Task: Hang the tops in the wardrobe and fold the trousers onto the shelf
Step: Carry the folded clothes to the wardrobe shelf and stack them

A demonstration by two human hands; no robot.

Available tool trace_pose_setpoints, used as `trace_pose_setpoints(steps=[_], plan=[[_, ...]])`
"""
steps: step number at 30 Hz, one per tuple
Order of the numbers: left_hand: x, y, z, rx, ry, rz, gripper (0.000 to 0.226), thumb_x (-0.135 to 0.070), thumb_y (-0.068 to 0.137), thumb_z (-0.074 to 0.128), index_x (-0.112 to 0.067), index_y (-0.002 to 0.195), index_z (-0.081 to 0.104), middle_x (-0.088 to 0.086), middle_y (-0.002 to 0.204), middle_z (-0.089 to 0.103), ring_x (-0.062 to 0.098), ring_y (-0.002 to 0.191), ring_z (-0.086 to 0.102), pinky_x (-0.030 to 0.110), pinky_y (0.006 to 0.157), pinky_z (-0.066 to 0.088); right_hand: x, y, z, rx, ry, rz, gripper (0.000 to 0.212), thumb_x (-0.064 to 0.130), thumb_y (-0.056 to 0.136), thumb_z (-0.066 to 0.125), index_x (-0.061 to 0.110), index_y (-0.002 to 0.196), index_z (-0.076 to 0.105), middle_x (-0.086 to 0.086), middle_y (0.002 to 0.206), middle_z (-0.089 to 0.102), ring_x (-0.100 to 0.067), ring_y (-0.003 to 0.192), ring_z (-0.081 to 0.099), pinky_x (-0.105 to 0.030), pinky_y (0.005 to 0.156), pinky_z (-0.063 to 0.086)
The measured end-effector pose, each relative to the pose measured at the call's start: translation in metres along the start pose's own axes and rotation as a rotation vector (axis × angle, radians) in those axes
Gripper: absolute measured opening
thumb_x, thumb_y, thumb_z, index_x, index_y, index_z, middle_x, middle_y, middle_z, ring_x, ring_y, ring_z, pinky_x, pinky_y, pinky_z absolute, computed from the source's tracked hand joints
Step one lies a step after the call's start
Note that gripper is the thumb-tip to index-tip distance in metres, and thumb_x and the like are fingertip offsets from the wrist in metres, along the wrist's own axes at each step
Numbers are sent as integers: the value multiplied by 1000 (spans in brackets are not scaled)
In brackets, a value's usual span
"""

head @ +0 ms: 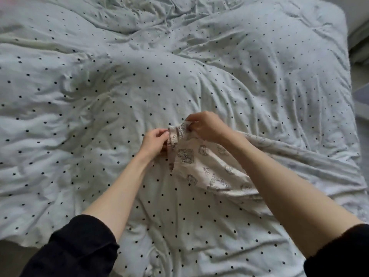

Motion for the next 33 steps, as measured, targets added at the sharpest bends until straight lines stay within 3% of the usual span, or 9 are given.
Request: trace_pose_setpoints(steps=[3,5,7,10,14,18,21,27,33], plan=[[14,-10,5,95,-138,-93,38,-39,101,33,-15,106,64,0,82,72,11,67,68,23,55,50,-4,9,13,5,47,65,22,12,90,54,18,103,70,-3,96,70,-20,88,59,-36,85,47],[12,-15,12,140,-18,-25,47,-57,91,36,-20,103,62,-5,86,70,11,76,67,21,61,49,-9,8,24,-10,3,96,24,16,90,54,21,106,71,-4,103,71,-24,98,61,-42,92,44],[8,-21,21,143,143,42,62,-65,80,47,-16,118,53,-7,96,64,12,91,63,25,76,50,-15,5,28,-104,-55,131,23,21,91,55,24,107,71,-3,105,71,-25,103,59,-39,93,38],[9,-26,26,7,354,90,53,-55,86,56,-18,123,44,-8,102,56,12,95,56,30,78,45,-27,-7,26,-265,14,203,27,29,92,57,24,117,66,-2,120,63,-22,114,50,-38,96,32],[9,-32,26,-123,471,130,26,-34,98,42,-12,112,44,6,100,59,29,96,57,35,75,43,-32,-63,23,-536,40,183,42,24,96,49,13,137,47,-9,144,44,-23,135,36,-43,114,25],[3,-39,13,-145,490,190,22,-23,99,37,-9,115,44,16,110,61,26,89,53,31,70,33,-28,-96,67,-293,-210,166,58,47,97,31,30,149,14,-1,158,3,-20,147,1,-55,115,-2],[-10,-42,-1,-147,530,267,17,-24,100,36,-12,109,44,11,96,60,25,81,51,31,67,32,-26,-84,86,-213,-225,216,60,57,96,24,40,147,-3,6,152,-21,-18,145,-15,-60,110,-13],[-37,-38,-65,-288,565,328,18,-25,99,41,-13,109,50,11,99,62,24,80,50,31,67,31,25,-45,102,-240,-228,137,62,62,92,12,40,149,4,6,153,-21,-18,141,-23,-60,99,-26],[-42,-43,-115,-363,709,264,22,-31,96,46,-15,109,54,13,102,64,31,89,58,36,71,42,61,-26,130,-77,-221,67,59,57,97,16,38,149,-2,3,155,-18,-23,144,-18,-63,108,-14]])
Point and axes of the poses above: each hand's wrist, its own y-axis towards the middle knuckle, its own z-axis out of the palm, x = y × z, the point moved 7 cm from there along y, towards the middle knuckle
